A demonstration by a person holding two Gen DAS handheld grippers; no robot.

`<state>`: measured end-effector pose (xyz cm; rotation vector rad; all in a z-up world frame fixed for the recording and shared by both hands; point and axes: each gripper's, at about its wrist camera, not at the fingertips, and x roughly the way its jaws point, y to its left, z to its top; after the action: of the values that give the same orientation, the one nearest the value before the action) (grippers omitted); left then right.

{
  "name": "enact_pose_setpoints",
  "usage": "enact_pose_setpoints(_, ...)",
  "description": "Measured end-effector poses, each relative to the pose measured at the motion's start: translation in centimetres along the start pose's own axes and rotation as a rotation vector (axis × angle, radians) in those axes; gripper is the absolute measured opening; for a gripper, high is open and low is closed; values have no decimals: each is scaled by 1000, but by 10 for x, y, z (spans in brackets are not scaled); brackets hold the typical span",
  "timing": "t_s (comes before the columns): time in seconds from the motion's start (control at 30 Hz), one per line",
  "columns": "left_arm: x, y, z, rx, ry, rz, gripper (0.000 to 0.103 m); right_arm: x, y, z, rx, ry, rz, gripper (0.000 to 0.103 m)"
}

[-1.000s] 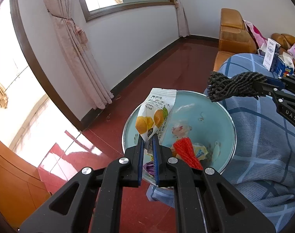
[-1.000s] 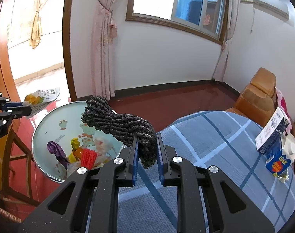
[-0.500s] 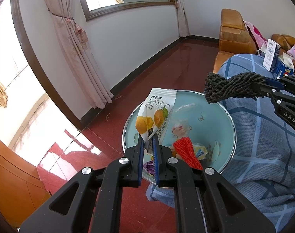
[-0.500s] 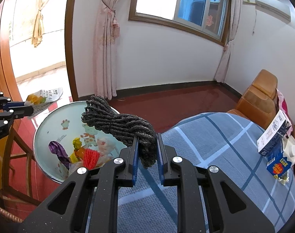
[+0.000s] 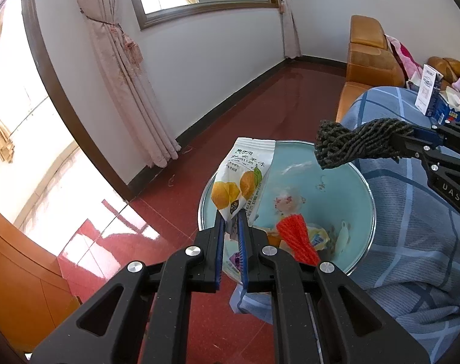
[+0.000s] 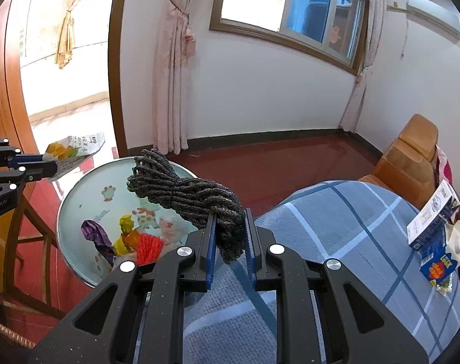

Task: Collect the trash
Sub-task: 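Hold the rope and wrapper above the bin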

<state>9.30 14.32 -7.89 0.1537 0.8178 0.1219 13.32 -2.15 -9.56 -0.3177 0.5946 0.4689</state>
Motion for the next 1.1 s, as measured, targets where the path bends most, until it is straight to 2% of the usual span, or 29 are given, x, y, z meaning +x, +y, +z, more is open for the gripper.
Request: enact_pose_setpoints(1.1,1,3,2,-12,7,11,8,4,13,3,-34,10,8,18)
